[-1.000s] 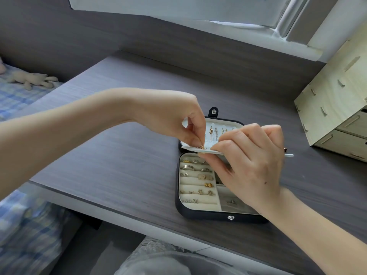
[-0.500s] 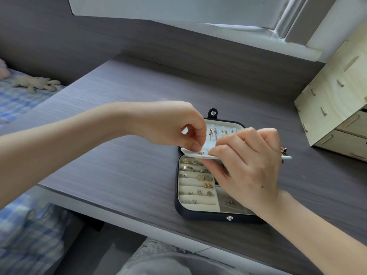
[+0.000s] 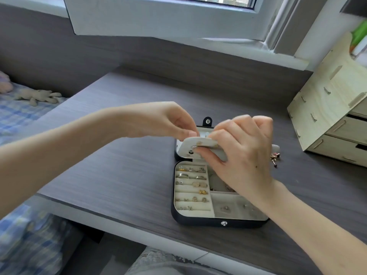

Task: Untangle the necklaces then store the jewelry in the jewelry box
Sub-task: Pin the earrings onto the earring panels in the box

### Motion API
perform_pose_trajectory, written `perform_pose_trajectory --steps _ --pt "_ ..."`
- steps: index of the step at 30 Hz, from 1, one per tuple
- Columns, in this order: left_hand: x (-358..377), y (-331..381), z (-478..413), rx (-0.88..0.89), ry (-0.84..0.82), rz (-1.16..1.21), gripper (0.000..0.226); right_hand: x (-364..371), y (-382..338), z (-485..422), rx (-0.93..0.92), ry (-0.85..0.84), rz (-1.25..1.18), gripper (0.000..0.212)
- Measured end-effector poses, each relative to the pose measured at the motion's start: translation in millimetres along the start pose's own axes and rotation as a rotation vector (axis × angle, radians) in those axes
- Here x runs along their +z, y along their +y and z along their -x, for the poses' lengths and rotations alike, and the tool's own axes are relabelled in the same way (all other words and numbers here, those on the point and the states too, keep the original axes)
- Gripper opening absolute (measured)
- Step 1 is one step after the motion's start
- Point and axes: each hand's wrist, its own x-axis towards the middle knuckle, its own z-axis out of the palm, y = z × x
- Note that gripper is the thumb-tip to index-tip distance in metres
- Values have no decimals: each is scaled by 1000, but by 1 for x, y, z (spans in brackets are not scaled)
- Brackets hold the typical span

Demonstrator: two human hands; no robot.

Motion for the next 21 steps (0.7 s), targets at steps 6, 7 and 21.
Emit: perform_pose_trajectory --steps 6,7,21 --pt "15 -14 13 82 337 351 37 18 14 -18 122 -127 12 37" --pt "19 -14 13 81 372 333 36 21 16 -18 132 -143 28 39" --pt "34 -20 -16 -11 654 375 12 -34 128 47 723 -644 155 16"
